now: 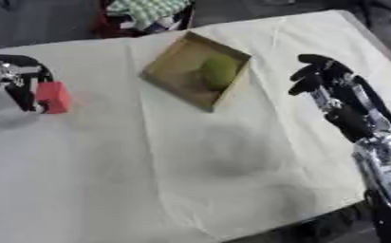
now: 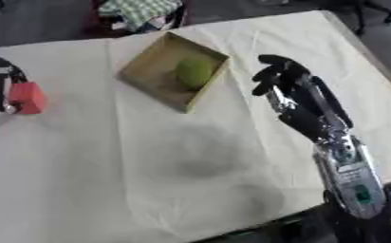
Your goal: Pick up objects on the table and place them in the box.
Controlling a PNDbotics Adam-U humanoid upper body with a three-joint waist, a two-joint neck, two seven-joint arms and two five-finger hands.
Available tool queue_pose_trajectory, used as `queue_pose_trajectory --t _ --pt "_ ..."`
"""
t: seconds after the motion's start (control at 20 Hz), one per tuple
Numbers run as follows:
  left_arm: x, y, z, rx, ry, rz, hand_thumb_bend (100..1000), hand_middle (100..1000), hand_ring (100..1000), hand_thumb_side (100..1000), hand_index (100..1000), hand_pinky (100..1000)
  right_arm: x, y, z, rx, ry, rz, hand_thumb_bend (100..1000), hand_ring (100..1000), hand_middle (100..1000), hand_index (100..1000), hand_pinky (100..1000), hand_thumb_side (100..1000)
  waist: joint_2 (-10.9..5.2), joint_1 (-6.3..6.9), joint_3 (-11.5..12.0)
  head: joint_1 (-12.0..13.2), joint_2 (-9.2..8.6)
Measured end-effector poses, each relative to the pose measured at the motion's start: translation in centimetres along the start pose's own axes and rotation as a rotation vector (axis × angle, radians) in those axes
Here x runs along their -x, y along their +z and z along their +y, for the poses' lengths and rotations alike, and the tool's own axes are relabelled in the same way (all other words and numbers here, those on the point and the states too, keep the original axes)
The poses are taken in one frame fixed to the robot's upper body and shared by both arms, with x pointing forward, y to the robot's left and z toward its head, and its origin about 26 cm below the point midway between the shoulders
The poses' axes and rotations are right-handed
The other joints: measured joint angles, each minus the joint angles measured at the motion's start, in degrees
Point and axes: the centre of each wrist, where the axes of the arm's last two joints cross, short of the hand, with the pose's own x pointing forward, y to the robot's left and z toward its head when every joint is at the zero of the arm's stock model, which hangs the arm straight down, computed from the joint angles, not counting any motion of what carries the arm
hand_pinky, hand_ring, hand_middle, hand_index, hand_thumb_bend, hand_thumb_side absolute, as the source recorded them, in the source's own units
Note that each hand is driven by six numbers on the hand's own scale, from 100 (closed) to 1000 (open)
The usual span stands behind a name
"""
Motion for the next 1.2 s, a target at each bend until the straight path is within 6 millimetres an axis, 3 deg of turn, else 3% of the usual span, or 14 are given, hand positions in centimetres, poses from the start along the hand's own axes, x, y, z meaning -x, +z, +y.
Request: queue_pose_trajectory --t 0.3,0.65,1.05,1.1,1.15,1.2 --pt "-1.5 0.7 1.9 -0.187 0.073 -0.083 135 475 486 100 649 615 0.0 0.0 0.0 0.0 0.0 0.0 100 566 601 846 622 556 0.0 -0.07 -0.08 -0.01 0.0" --pt "-7.8 0.2 3.8 -0.353 0.075 -0.199 168 476 489 119 658 615 -0.1 -0.2 0.2 -0.021 -0.004 -0.006 100 566 600 846 622 558 0.0 -0.34 -1.65 0.82 0.0" --pt "-14.4 -0.8 3.6 -0.5 0.036 -0.261 219 495 506 144 684 628 -0.3 -0.7 0.8 -0.053 -0.023 -0.023 100 567 600 846 622 561 0.06 -0.34 -3.58 1.92 0.0" --pt "-14.9 -0.9 3.4 -0.516 0.033 -0.266 296 509 517 139 698 635 -0.3 -0.7 0.8 -0.053 -0.025 -0.023 100 567 600 846 622 562 0.08 -0.34 -3.71 1.98 0.0" --pt "-15.4 -1.0 3.2 -0.526 0.027 -0.271 241 518 525 161 708 639 -0.3 -0.8 0.8 -0.053 -0.025 -0.023 100 567 600 846 622 562 0.08 -0.34 -3.81 2.0 0.0" --pt "-15.7 -1.1 2.9 -0.53 0.022 -0.273 250 525 530 168 718 643 -0.3 -0.8 0.9 -0.054 -0.026 -0.023 100 567 600 846 622 562 0.09 -0.34 -3.89 2.0 0.0"
